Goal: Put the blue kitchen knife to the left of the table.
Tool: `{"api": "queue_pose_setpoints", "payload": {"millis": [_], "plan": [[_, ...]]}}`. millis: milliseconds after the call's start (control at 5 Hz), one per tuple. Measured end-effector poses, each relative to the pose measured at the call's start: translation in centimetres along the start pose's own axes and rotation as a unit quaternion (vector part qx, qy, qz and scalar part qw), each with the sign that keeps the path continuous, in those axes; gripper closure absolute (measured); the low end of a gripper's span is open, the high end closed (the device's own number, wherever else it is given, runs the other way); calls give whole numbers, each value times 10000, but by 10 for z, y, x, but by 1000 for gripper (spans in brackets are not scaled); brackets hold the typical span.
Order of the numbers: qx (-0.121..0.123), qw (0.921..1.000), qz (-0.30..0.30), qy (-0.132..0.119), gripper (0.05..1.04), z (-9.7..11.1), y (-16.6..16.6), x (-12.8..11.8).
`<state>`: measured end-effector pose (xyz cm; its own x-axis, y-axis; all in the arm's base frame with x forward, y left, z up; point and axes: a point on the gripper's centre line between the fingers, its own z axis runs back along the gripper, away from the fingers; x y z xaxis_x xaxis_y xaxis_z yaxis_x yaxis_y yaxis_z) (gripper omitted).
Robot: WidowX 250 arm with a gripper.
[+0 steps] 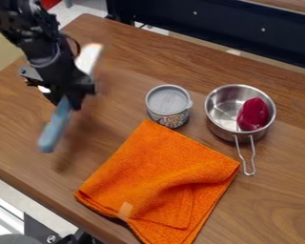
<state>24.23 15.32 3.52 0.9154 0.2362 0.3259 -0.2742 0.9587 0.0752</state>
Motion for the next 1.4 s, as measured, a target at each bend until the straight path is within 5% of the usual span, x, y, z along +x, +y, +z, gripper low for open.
{"api": "queue_pose_setpoints", "payload": {"millis": [200,600,1000,1400], "plan": [[-334,9925,-1153,235,716,-14,3,-8],[-430,9902,-1323,89,673,-22,2,-17],[-679,9954,-661,150,124,-18,0,-13],[-920,9950,-344,183,83,18,1,0]]}}
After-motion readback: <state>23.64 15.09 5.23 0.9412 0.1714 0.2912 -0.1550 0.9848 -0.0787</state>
